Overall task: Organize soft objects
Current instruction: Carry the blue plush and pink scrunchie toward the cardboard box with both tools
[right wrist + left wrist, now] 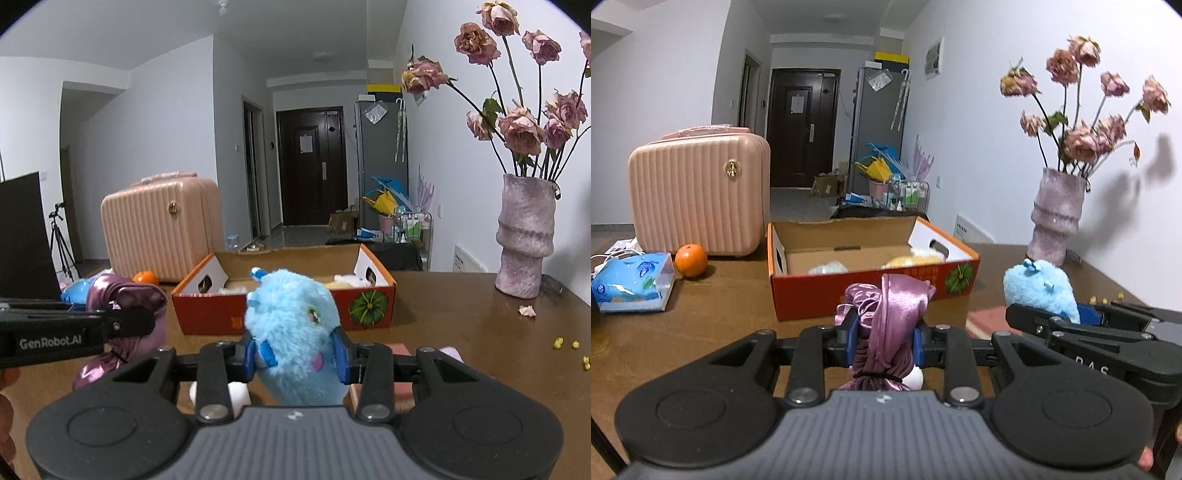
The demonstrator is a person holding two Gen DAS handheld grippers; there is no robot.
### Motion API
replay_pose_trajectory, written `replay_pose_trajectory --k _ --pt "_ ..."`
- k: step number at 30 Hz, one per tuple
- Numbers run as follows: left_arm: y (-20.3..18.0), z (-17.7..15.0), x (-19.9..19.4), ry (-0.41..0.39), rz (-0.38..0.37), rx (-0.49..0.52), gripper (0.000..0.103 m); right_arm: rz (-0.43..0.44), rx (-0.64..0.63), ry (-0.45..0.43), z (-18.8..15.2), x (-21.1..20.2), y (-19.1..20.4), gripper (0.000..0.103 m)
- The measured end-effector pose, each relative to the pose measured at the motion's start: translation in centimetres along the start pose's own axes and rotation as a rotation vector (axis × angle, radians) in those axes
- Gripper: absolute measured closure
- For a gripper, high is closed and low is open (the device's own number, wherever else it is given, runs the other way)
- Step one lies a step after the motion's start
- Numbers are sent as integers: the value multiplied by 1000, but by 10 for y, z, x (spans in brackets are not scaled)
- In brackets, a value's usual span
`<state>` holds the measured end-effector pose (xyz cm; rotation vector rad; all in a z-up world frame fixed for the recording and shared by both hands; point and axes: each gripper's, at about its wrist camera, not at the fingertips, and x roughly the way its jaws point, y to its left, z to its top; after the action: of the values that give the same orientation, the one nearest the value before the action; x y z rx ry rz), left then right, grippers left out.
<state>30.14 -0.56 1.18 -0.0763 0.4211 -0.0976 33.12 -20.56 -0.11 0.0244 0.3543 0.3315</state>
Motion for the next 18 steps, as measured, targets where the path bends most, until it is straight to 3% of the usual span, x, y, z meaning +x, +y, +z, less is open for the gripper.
replay_pose_trajectory --k 18 --pt "11 46 39 -75 16 -73 75 -1 25 -56 47 51 5 64"
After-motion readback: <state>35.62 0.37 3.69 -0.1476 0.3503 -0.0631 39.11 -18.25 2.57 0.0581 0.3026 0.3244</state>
